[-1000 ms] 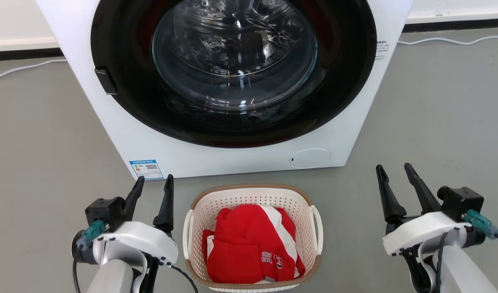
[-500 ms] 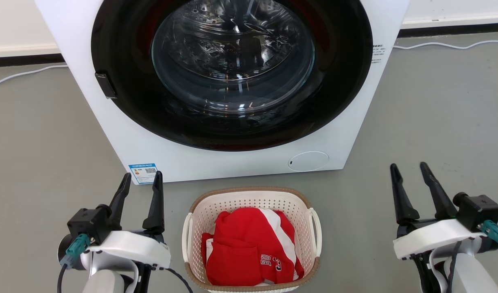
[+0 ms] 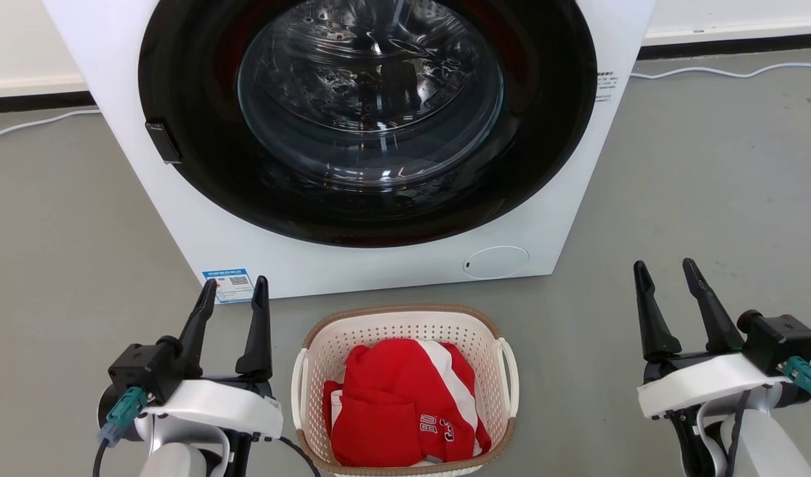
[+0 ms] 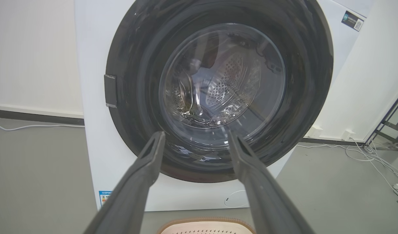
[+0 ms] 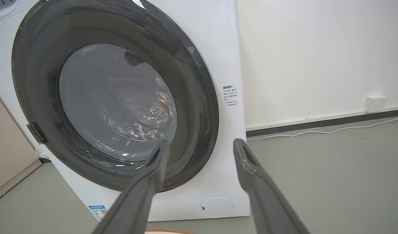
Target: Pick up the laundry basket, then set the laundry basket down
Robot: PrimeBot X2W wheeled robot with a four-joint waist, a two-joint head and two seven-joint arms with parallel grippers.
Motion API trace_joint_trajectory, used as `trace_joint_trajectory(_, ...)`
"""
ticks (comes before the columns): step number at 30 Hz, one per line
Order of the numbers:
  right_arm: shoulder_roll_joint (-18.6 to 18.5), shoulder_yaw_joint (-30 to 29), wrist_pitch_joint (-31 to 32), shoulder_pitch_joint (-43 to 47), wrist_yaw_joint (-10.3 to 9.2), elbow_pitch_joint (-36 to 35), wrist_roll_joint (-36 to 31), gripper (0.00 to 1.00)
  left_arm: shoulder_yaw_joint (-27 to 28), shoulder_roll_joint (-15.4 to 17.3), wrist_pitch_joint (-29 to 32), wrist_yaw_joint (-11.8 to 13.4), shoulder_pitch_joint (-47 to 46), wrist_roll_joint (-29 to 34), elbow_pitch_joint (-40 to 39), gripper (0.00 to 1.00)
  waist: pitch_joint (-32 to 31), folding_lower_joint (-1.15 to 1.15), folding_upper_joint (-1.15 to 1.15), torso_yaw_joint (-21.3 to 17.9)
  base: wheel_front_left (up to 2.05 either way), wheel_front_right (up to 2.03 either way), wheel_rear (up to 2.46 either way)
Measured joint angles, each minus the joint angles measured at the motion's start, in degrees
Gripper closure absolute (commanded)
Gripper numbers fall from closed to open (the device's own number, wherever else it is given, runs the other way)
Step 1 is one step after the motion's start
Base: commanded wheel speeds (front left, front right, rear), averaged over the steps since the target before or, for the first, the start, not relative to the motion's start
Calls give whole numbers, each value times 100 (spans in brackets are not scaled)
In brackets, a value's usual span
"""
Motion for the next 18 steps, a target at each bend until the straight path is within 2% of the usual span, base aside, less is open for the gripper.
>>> trace_joint_trajectory(18,3,8,0,0,0,14,10,0,-47,-21,0,-1,2,-56,9,0,-15,0,0,-11,0,0,0)
